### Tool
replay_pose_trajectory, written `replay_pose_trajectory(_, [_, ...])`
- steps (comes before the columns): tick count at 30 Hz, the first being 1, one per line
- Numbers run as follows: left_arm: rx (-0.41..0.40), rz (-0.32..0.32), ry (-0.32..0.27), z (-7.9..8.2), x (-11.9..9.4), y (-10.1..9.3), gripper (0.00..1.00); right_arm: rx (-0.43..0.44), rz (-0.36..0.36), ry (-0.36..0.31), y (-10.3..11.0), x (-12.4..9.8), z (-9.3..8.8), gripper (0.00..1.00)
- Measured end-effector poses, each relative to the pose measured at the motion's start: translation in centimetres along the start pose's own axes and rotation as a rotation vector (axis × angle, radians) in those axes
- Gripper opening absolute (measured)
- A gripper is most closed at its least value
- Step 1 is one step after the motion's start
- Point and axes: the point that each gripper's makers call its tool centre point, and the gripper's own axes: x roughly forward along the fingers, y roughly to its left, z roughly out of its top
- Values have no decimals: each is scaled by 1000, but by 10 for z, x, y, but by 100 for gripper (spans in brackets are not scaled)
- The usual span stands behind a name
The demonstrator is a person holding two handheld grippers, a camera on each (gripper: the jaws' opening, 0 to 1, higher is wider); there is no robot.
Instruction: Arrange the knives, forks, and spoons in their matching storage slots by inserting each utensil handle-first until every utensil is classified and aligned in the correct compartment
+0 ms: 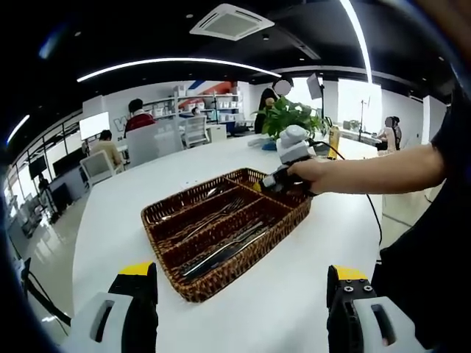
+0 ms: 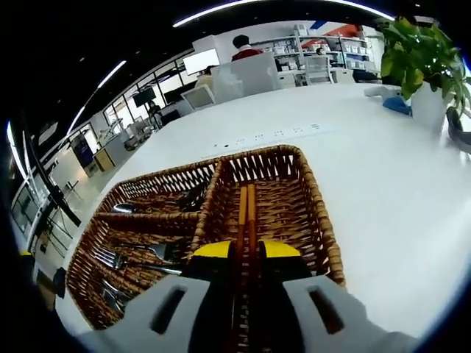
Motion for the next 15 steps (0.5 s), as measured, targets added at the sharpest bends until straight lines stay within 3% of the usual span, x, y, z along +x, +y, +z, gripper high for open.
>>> replay_pose_trajectory(4, [-12, -3, -14, 3, 3, 0, 100, -60, 44, -15, 11, -13, 4, 22])
replay_pose_trajectory(6, [-17, -7, -18, 4, 4, 1, 100, -133, 71, -38, 19, -22, 9, 21])
replay_pose_trajectory(9, [-24, -7, -17, 4, 8, 2, 100, -138, 88, -48, 25, -39, 11, 33])
replay_pose_trajectory(15, [-40, -2, -27, 8, 13, 5, 100, -238, 159, -78, 41, -69, 13, 46])
